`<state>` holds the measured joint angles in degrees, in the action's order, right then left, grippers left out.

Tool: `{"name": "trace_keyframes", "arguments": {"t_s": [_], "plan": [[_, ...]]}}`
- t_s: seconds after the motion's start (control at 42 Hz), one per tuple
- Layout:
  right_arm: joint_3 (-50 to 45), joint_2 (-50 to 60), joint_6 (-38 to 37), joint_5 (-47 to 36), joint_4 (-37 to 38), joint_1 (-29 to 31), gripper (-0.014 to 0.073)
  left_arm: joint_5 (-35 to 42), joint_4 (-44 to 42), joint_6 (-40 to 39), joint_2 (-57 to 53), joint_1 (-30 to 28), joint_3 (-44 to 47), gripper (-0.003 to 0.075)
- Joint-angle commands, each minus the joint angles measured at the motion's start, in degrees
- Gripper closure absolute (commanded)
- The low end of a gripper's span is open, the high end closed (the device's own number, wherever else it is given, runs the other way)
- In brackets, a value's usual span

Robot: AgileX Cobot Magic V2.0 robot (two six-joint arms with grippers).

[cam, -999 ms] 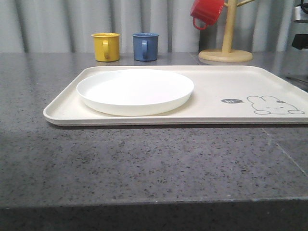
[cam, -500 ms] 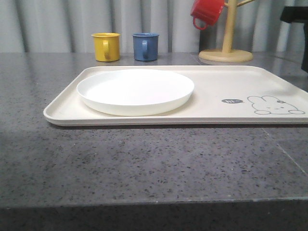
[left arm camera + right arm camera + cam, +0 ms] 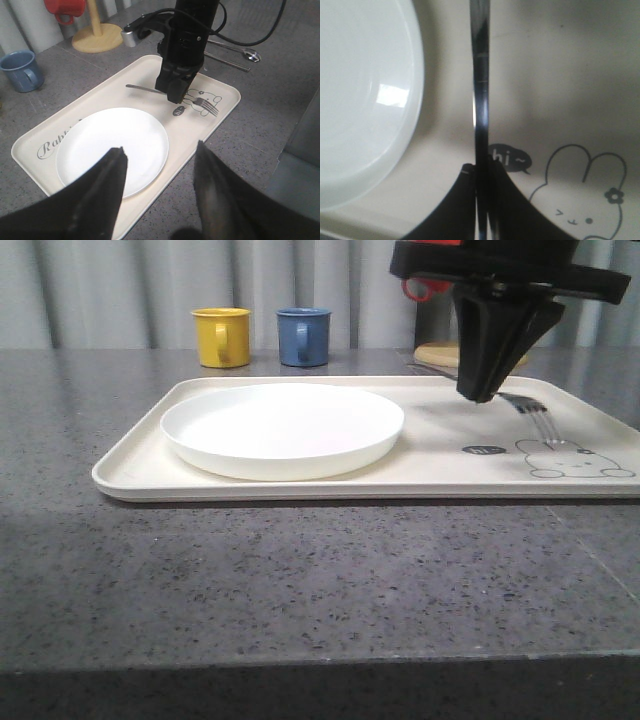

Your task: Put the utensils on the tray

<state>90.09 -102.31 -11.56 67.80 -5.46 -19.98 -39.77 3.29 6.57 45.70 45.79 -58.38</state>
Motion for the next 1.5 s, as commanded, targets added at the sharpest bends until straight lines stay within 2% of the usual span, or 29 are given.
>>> {"name": "trace_keyframes", "arguments": {"t_s": [0.0, 0.214, 0.333, 0.428, 0.595, 0.666, 0.785, 1.07, 1.213, 1.475], "plan": [[2.0, 0.6, -7.1, -1.7, 0.9, 0.1, 0.0613, 4.5, 0.1, -0.7, 0.0, 0.5, -1.4, 0.0409], [2.0, -2.8, -10.6, -5.9, -0.3, 0.1, 0.061, 4.5, 0.1, -0.7, 0.0, 0.5, -1.4, 0.0409], [2.0, -3.6, -11.6, -8.1, -0.3, 0.1, 0.0571, 4.5, 0.1, -0.7, 0.0, 0.5, -1.4, 0.0409], [2.0, -3.7, -11.6, -8.3, -0.3, 0.1, 0.0498, 4.5, 0.1, -0.7, 0.0, 0.5, -1.4, 0.0409], [2.0, -3.5, -11.6, -8.1, -0.3, 0.1, 0.0314, 4.5, 0.1, -0.7, 0.0, 0.5, -1.4, 0.0409], [2.0, -3.0, -11.1, -8.5, -0.2, 0.1, 0.0292, 4.5, 0.1, -0.7, 0.0, 0.5, -1.4, 0.0409], [2.0, -0.6, -6.9, -8.4, 1.5, 0.1, 0.0292, 4.5, 0.1, -0.7, 0.0, 0.5, -1.4, 0.0409], [0.5, 9.2, 5.9, -1.7, 4.3, 0.7, 0.0292, 4.5, 0.1, -0.7, 0.0, 0.5, -1.4, 0.0409], [-3.6, 13.6, 7.9, -2.7, 4.6, 5.7, 0.0292, 4.5, 0.1, -0.7, 0.0, 0.5, -1.4, 0.0409], [-10.3, 15.3, 14.0, -2.3, 3.5, 20.2, 0.0295, 4.5, 0.1, -0.7, 0.0, 0.5, -1.4, 0.0409]]}}
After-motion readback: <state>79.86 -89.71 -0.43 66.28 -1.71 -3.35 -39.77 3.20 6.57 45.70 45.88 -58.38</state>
